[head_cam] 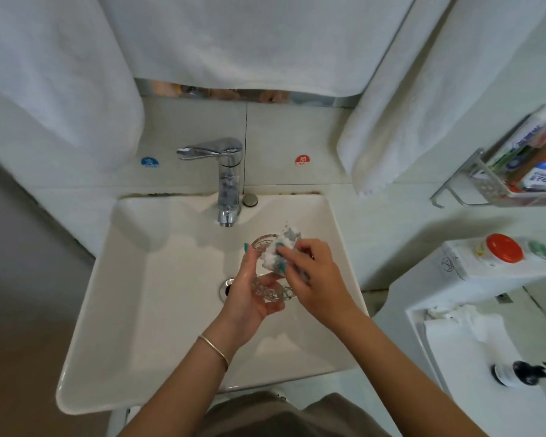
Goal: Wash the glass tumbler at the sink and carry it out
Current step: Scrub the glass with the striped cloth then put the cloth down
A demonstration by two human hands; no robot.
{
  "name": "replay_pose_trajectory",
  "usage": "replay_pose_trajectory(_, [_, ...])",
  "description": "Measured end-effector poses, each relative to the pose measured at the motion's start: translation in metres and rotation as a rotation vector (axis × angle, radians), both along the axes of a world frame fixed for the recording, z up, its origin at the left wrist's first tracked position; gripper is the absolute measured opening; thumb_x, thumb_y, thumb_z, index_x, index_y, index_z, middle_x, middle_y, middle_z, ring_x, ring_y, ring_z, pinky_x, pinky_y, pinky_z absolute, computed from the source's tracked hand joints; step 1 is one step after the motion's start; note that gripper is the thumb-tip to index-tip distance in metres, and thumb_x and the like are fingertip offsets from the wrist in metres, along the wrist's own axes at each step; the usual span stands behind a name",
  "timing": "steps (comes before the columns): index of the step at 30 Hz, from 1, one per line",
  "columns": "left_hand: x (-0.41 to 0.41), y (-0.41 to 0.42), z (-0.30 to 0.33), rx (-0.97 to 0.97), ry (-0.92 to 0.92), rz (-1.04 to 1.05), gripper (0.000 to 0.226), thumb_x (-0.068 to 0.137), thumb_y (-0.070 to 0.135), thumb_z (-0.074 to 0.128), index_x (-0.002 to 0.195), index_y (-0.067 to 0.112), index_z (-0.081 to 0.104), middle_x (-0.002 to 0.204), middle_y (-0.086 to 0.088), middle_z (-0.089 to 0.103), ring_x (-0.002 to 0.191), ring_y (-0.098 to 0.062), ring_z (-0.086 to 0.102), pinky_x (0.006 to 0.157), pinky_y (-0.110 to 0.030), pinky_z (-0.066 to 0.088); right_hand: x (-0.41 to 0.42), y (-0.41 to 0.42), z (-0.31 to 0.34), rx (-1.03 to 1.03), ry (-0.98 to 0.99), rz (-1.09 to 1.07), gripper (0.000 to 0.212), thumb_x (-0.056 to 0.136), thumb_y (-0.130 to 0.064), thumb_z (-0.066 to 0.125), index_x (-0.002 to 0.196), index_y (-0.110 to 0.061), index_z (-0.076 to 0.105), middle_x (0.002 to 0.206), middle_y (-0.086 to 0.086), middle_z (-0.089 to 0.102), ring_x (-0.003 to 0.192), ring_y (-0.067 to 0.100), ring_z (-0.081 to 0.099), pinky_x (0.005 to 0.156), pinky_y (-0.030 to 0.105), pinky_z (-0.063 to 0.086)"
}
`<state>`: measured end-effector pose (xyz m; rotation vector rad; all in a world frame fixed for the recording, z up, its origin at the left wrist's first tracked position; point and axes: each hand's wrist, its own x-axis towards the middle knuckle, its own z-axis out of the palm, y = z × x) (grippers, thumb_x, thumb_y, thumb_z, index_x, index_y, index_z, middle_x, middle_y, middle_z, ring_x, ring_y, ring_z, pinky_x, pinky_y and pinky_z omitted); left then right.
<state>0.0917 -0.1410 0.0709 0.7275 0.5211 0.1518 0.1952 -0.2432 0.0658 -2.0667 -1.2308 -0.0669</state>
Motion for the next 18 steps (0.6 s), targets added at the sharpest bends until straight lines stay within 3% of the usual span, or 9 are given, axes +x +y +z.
replay_pose_trajectory(3, [0.003,-0.004,0.002,-0.131,-0.058,-0.003,0.067,0.085,0.067,0.036,0.122,0.019,0.065,0.118,-0.013,0.068,0.105,-0.027,0.066,0.099,-0.048,0.046,-0.002,0.002,0.000,0.080,0.010,-0.034,0.030,0.087,-0.019,0.060,0.114,-0.013,0.071,0.102,0.007,0.062,0.098,0.013,0.050,0.085,0.022,0.045])
replay_pose_trajectory(5, [0.004,-0.006,0.003,-0.203,-0.083,-0.014,0.071,0.087,0.068,0.033,0.125,0.016,0.063,0.127,-0.017,0.063,0.119,-0.032,0.059,0.109,-0.054,0.035,-0.003,0.002,0.002,0.094,0.052,-0.044,0.030,0.084,-0.017,0.066,0.114,-0.014,0.071,0.103,0.004,0.066,0.098,0.013,0.055,0.086,0.028,0.049])
replay_pose_trajectory(8, [0.004,-0.008,0.000,-0.266,-0.118,-0.021,0.080,0.083,0.074,0.031,0.128,0.015,0.061,0.132,-0.017,0.060,0.124,-0.035,0.054,0.109,-0.057,0.033,-0.006,0.000,0.006,0.029,0.118,-0.076,0.039,0.081,-0.020,0.073,0.119,-0.017,0.065,0.107,-0.001,0.068,0.098,0.016,0.061,0.087,0.034,0.052])
replay_pose_trajectory(12, [0.004,-0.007,-0.007,-0.309,-0.145,-0.010,0.095,0.076,0.083,0.023,0.136,0.016,0.053,0.137,-0.017,0.056,0.129,-0.035,0.050,0.105,-0.054,0.038,-0.011,-0.002,0.005,-0.039,0.075,-0.167,0.038,0.079,-0.032,0.071,0.114,-0.019,0.068,0.115,0.007,0.056,0.094,0.024,0.057,0.080,0.037,0.054])
replay_pose_trajectory(18, [0.004,0.000,-0.007,-0.307,-0.115,0.000,0.070,0.091,0.062,0.024,0.126,0.015,0.062,0.130,-0.016,0.061,0.112,-0.029,0.062,0.088,-0.046,0.050,-0.014,0.006,0.000,-0.091,-0.036,-0.212,0.029,0.078,-0.036,0.066,0.105,-0.026,0.071,0.115,0.001,0.058,0.096,0.024,0.055,0.078,0.037,0.041])
